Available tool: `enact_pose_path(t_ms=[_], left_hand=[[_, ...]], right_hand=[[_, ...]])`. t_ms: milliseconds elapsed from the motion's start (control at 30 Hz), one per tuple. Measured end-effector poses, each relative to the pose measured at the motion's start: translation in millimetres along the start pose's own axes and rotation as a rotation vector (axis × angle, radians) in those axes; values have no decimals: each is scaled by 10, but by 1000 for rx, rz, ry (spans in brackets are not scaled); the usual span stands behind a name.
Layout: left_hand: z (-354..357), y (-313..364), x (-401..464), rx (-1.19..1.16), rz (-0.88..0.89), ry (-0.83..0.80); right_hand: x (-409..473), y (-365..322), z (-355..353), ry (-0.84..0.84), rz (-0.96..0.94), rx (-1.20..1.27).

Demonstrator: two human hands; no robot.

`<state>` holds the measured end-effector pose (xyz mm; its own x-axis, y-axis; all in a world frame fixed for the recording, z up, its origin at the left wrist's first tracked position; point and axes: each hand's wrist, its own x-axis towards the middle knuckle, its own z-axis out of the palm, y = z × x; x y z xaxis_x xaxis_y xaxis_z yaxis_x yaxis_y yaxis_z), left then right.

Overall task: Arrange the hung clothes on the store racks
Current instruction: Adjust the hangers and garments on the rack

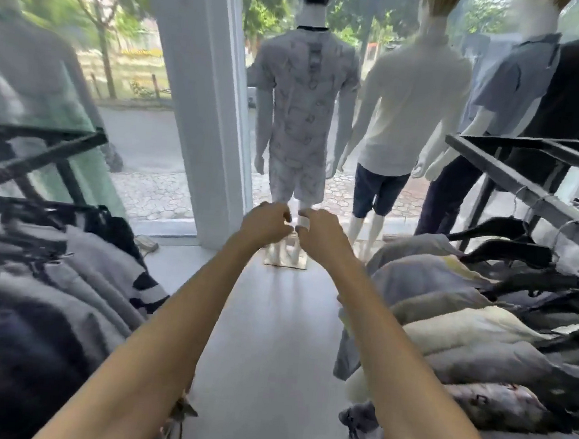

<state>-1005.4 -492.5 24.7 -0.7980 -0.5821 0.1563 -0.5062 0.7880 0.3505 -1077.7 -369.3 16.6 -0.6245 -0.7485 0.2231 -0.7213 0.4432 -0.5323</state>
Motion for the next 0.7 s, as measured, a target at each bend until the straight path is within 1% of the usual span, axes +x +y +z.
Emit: enact_pose_path(t_ms=[100,233,333,433,567,700], left_hand=[[-379,-679,-533,52,-146,87],[-895,-1395,-1363,140,-284,151],[-1301,-1830,-2016,194,-406,220],[-1658,-2201,-2698,242,-512,300],[-1894,-2641,-3411,283,-650,372],[-1888,-2966,-3860,324,-668,430]], right_hand=[[-84,-612,437,-66,-123,57],[-372,-1618,941,-150,-335,146],[-721,-2400,1206,-201,-460,254],[-1071,-3064,1458,-246,-576,305],[-1482,-3613,1815,-309,-698,363],[-1702,-3910,2037,-342,-731,347]])
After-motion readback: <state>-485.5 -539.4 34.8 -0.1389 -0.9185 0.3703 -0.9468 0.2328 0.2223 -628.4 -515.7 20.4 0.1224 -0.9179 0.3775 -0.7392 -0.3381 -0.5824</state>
